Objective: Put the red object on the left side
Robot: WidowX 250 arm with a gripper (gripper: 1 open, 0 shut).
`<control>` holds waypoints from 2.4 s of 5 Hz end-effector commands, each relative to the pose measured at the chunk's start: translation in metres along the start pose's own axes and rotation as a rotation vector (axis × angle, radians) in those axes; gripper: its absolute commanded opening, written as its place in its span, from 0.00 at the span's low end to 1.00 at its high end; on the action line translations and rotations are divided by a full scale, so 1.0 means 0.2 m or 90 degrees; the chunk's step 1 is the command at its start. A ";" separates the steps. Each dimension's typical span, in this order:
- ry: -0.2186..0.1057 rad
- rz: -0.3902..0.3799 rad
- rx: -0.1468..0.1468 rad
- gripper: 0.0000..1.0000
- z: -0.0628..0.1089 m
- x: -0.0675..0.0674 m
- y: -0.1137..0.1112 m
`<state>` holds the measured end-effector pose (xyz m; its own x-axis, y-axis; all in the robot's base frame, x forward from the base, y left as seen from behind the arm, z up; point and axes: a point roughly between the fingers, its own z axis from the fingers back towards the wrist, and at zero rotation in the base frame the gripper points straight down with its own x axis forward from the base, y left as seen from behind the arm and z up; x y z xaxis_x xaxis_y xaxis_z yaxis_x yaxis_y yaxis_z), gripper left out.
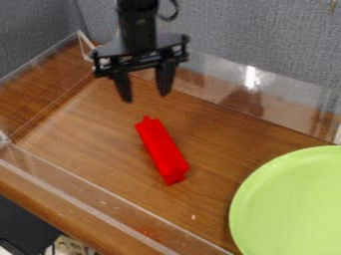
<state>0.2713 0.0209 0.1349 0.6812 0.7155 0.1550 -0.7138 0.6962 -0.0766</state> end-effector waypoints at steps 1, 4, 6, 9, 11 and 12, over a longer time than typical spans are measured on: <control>-0.029 -0.001 -0.006 0.00 0.09 -0.10 -0.07; -0.031 -0.111 -0.004 0.00 0.04 -0.10 -0.03; -0.040 -0.089 0.005 1.00 -0.09 -0.01 -0.01; -0.048 -0.140 -0.001 1.00 -0.12 -0.01 -0.01; -0.056 -0.167 -0.018 1.00 -0.05 -0.06 -0.04; -0.057 -0.158 -0.009 1.00 -0.11 -0.03 -0.06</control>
<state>0.2731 0.0096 0.1025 0.8239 0.5214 0.2220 -0.5306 0.8474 -0.0213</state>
